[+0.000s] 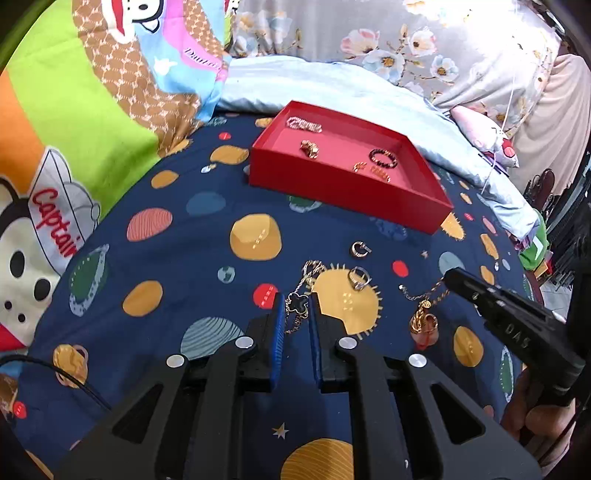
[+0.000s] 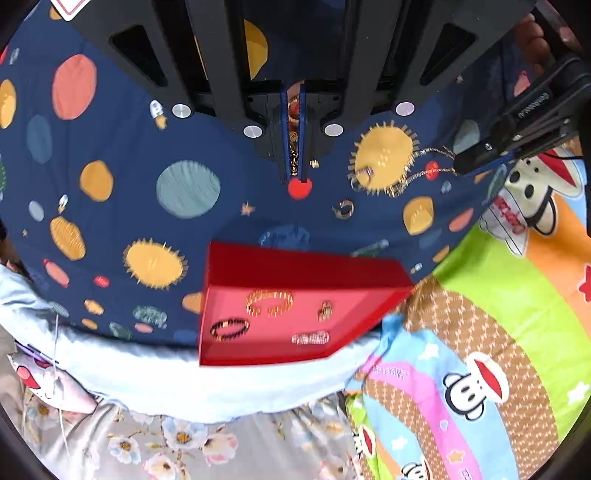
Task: Organize jewelry
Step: 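Grasp the black clover chain with the left tool while the right grasps a gold chain, then carry both chains into the red tray and open both tools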
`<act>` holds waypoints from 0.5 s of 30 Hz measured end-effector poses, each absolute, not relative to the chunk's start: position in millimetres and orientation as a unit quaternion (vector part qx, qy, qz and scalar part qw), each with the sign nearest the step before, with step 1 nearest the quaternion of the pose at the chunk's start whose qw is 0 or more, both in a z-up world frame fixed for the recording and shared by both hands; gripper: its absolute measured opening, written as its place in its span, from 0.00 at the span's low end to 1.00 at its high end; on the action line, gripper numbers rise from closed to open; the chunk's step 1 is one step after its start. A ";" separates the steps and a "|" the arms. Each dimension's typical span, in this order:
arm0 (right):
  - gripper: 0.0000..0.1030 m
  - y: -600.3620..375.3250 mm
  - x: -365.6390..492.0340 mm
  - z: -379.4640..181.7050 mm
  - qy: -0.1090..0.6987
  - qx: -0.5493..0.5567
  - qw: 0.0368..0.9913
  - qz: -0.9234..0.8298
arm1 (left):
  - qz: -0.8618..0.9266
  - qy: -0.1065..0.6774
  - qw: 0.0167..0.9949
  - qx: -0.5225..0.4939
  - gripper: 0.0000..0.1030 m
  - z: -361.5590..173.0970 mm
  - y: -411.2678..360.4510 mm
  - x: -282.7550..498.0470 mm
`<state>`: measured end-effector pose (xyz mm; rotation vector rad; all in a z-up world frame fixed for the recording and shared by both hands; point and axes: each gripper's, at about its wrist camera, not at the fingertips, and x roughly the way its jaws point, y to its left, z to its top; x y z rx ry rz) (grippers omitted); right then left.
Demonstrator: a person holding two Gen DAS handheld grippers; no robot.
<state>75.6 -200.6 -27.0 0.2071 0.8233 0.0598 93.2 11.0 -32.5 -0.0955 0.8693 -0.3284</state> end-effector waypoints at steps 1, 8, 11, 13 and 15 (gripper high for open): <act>0.04 -201.8 75.0 -23.2 0.395 0.100 0.913 0.028 | -0.159 0.417 0.894 -0.046 0.12 -30.5 11.1 93.5; 0.04 -213.2 72.3 9.6 0.358 0.104 0.928 0.022 | -0.164 0.393 0.904 -0.046 0.12 -6.7 12.6 101.0; 0.04 -218.0 75.5 22.4 0.345 0.099 0.933 0.020 | -0.167 0.377 0.910 -0.042 0.12 7.5 10.3 106.3; 0.04 -220.4 78.5 29.5 0.337 0.096 0.936 0.020 | -0.168 0.366 0.915 -0.036 0.12 17.3 8.2 110.4; 0.04 -223.4 83.8 37.7 0.329 0.092 0.939 0.019 | -0.169 0.352 0.920 -0.031 0.12 28.6 5.3 116.6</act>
